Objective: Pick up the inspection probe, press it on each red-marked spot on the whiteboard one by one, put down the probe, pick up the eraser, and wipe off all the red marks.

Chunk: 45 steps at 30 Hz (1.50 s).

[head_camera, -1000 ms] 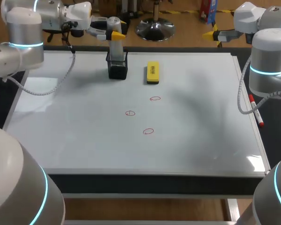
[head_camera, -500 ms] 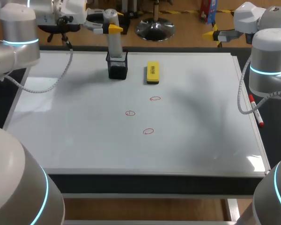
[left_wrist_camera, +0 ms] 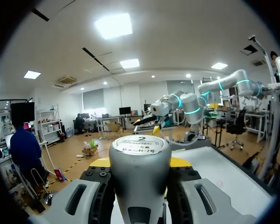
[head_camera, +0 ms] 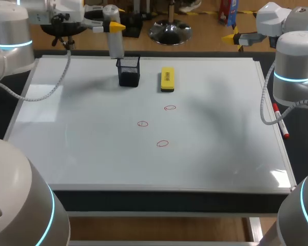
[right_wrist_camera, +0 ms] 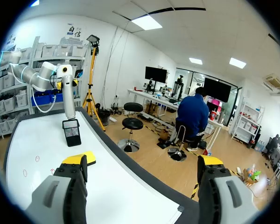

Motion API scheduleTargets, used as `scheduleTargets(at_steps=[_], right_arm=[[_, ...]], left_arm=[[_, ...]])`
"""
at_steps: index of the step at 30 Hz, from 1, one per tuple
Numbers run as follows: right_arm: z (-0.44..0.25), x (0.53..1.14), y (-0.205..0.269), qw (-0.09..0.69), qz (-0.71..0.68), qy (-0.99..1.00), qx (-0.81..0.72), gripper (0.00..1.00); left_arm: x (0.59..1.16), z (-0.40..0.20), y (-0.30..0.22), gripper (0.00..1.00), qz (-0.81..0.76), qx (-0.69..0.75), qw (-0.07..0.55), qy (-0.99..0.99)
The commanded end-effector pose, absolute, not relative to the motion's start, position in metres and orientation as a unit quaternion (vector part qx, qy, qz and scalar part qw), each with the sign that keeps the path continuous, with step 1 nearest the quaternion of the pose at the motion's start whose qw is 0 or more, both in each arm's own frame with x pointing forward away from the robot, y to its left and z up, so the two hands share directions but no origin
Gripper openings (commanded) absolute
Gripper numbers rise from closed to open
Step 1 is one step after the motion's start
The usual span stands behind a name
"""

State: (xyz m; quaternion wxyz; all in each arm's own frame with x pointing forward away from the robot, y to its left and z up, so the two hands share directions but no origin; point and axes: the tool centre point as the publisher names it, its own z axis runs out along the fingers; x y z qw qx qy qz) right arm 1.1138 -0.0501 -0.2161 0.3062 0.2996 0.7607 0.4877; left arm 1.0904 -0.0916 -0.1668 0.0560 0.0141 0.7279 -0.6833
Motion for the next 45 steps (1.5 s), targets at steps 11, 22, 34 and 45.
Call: scheduleTargets(at_steps=[11, 22, 34, 45], right_arm=[[-0.216, 1.114, -0.05, 0.306, 0.488, 0.761, 0.3, 1.0], [-0.216, 1.114, -0.05, 0.306, 0.488, 0.761, 0.3, 1.0], [-0.216, 1.114, -0.05, 0.306, 0.488, 0.761, 0.3, 1.0], [-0.216, 1.114, -0.05, 0.306, 0.488, 0.761, 0.3, 1.0]], left_arm=[[1.068, -0.162, -0.047, 0.0, -0.672, -0.038, 0.107, 0.732], [1.047, -0.171, -0.015, 0.0, -0.666, -0.081, 0.132, 0.73], [1.024, -0.181, 0.01, 0.0, -0.653, -0.109, 0.152, 0.734], [1.011, -0.194, 0.029, 0.0, -0.643, -0.123, 0.154, 0.74]])
